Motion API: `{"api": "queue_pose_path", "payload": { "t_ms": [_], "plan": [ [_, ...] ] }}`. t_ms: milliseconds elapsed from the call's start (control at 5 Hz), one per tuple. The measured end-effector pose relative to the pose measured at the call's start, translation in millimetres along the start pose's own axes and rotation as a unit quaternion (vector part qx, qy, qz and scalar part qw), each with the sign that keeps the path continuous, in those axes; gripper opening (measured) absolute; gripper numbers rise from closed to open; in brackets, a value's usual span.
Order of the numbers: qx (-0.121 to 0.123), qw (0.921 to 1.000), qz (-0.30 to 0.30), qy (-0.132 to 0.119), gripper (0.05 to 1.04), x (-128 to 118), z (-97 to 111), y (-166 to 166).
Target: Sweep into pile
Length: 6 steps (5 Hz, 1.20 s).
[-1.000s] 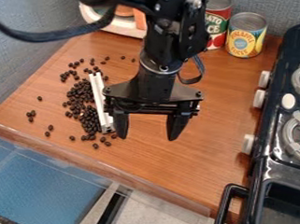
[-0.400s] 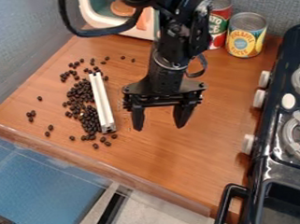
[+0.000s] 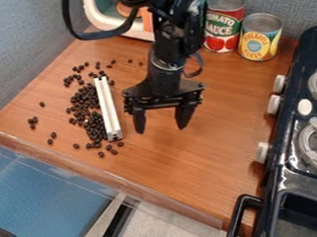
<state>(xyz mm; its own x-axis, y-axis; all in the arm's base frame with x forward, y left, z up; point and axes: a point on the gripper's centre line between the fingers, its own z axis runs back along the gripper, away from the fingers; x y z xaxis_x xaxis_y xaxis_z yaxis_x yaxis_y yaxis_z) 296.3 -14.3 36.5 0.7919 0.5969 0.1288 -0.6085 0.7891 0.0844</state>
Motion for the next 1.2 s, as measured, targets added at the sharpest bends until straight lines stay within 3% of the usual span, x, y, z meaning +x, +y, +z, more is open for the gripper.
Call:
{"api": "queue_pose_path", "payload": {
  "t_ms": [400, 800, 1200],
  "plan": [
    [0.009, 0.9997, -0.017, -0.012, 1.0, 14.0, -6.2, 3.8],
    [0.005, 1.0, -0.001, -0.005, 1.001, 36.3, 1.0, 17.4],
    [0.013, 0.9998, 0.005, -0.016, 1.001, 53.1, -10.0, 34.3]
  ]
}}
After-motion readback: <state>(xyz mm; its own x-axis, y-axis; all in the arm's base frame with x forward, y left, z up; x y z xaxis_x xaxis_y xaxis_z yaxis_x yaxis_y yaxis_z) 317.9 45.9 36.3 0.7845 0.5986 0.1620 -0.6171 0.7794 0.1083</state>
